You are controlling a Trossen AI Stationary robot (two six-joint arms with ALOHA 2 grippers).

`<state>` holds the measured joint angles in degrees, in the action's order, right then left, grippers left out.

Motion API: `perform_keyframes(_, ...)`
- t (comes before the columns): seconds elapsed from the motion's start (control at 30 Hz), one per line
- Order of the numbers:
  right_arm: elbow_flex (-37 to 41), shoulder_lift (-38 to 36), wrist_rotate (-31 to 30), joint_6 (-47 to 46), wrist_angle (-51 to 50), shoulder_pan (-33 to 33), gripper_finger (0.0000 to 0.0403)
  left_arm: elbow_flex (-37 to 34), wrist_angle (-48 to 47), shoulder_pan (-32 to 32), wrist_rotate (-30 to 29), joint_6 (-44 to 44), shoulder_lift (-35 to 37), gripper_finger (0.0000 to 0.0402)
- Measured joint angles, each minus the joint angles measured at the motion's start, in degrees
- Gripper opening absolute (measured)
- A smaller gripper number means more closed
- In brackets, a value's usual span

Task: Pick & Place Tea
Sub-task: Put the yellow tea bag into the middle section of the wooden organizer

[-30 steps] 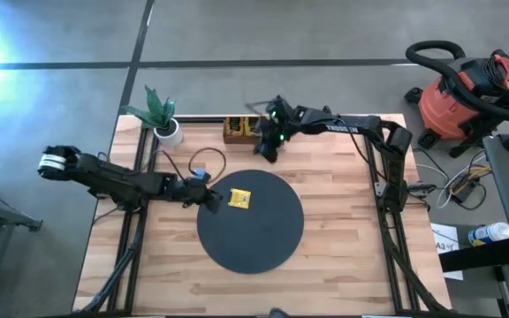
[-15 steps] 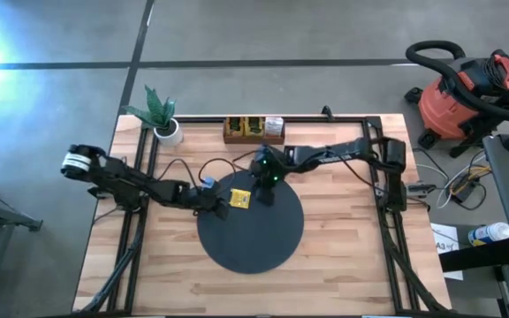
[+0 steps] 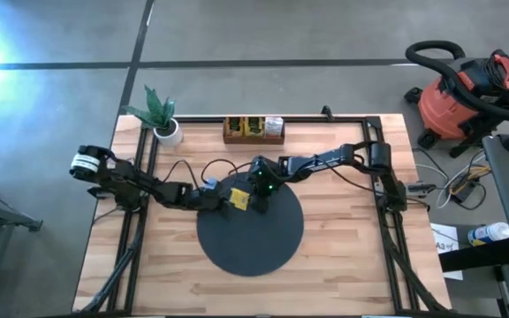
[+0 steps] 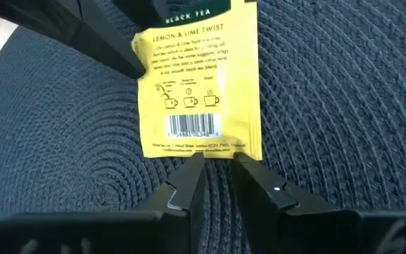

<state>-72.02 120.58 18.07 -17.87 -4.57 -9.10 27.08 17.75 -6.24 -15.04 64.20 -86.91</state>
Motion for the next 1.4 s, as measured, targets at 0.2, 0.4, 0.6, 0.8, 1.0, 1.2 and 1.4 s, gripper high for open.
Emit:
perform_keyframes(0.2,-0.8,0.3,0.1,1.3,-0.4,0.0,0.0066,0.0,4.5,0.2,-1.2,-0.9,0.5,0.0124)
perform_keyframes(0.4,-0.9,0.3,0.2,1.6,-0.5,0.1,0.0064,0.1,6.8,0.3,-3.5,-1.6,0.8,0.0124)
perform_keyframes(0.6,-0.9,-0.2,1.2,2.1,-0.2,0.1,0.0063,0.2,6.7,0.5,-4.1,-3.3,0.8,0.0121)
perform_keyframes(0.8,-1.8,-2.8,1.3,2.8,-0.1,0.1,0.0063,0.2,5.6,0.5,-2.4,-5.6,0.8,0.0055)
perform_keyframes(1.0,-2.2,-5.8,1.3,4.5,-1.1,0.0,0.0063,0.2,5.0,0.5,-2.5,-5.5,0.8,0.0006)
perform_keyframes(1.2,-2.4,-10.9,-1.7,11.5,-5.6,-0.2,0.0063,1.2,6.6,1.2,-0.6,-3.2,3.7,0.0003)
perform_keyframes(1.4,-2.4,-15.3,-4.5,14.5,-7.9,-1.6,0.0063,6.1,-10.9,0.0,0.6,-22.6,11.8,0.0002)
